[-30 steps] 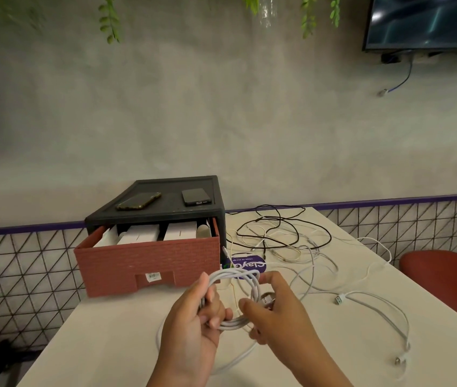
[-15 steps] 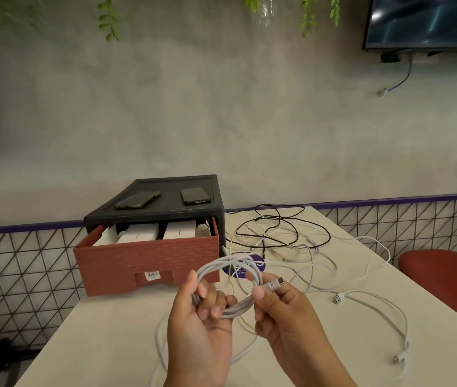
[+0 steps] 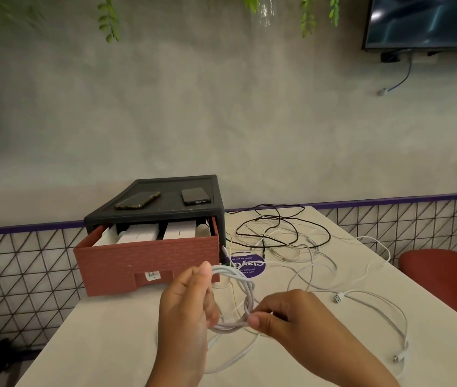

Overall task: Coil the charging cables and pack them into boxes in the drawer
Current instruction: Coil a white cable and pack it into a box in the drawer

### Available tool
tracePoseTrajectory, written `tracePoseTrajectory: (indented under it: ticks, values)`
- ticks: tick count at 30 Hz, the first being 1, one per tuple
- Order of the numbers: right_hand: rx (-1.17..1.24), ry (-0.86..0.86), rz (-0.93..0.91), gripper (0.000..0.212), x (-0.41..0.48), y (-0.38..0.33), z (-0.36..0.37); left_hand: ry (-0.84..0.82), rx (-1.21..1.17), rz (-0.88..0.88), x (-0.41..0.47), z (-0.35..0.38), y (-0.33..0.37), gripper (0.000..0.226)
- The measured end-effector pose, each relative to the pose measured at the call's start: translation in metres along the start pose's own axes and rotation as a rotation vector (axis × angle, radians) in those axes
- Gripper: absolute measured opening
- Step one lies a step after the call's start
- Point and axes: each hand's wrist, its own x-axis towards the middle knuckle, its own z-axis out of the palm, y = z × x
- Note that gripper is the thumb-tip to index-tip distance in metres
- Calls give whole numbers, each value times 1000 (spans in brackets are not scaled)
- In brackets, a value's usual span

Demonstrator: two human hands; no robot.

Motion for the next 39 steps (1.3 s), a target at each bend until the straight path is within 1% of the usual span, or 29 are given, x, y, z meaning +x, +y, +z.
tracePoseTrajectory:
  ticks: [1, 3, 5, 8, 10, 12, 16, 19, 22, 25, 28, 31, 32, 35, 36, 38, 39]
  values:
    - [-18, -36, -3, 38, 0, 0, -2, -10, -11, -22, -1, 0, 1, 31]
    - [49, -102, 1, 41, -1, 2, -2, -19, -63, -82, -1, 0, 4, 28]
    - [176, -127, -11, 38, -1, 6, 0, -4, -163, -160, 1, -1, 5, 28]
    - [342, -76, -20, 38, 1, 11, 9, 27, -320, -274, 4, -3, 4, 29]
    - [419, -54, -19, 37, 3, 13, 17, 42, -378, -328, 5, -3, 3, 32]
    - [465, -81, -19, 33, 3, 18, 21, 55, -408, -369, 5, -3, 1, 34]
    - [582, -198, -7, 21, 1, 27, 16, 78, -473, -461, 5, -4, -3, 33]
    - [588, -198, 3, 19, -1, 33, 15, 118, -561, -531, 6, -4, -7, 32]
    - [522, -117, 30, 16, -1, 34, 19, 170, -594, -530, 6, -1, -12, 31]
    - [458, -17, 44, 21, 0, 34, 19, 174, -458, -426, 1, 8, -16, 30]
    - [441, 57, 71, 26, -1, 36, 16, 85, -299, -253, -9, 16, -24, 28]
    - [495, 153, 142, 33, 0, 44, 18, -65, -181, -162, -13, 15, -34, 30]
    - [525, 190, 169, 31, 1, 50, 19, -126, -137, -154, -13, 12, -40, 29]
    - [601, 257, 221, 8, 2, 66, 18, -318, 88, -128, -9, 1, -59, 25]
    - [588, 256, 222, 8, 1, 72, 17, -382, 194, -107, -8, -3, -65, 28]
    - [514, 237, 217, 21, -1, 84, 15, -497, 392, -48, -8, -11, -76, 33]
    - [468, 229, 222, 26, -2, 88, 14, -540, 476, -8, -8, -14, -80, 31]
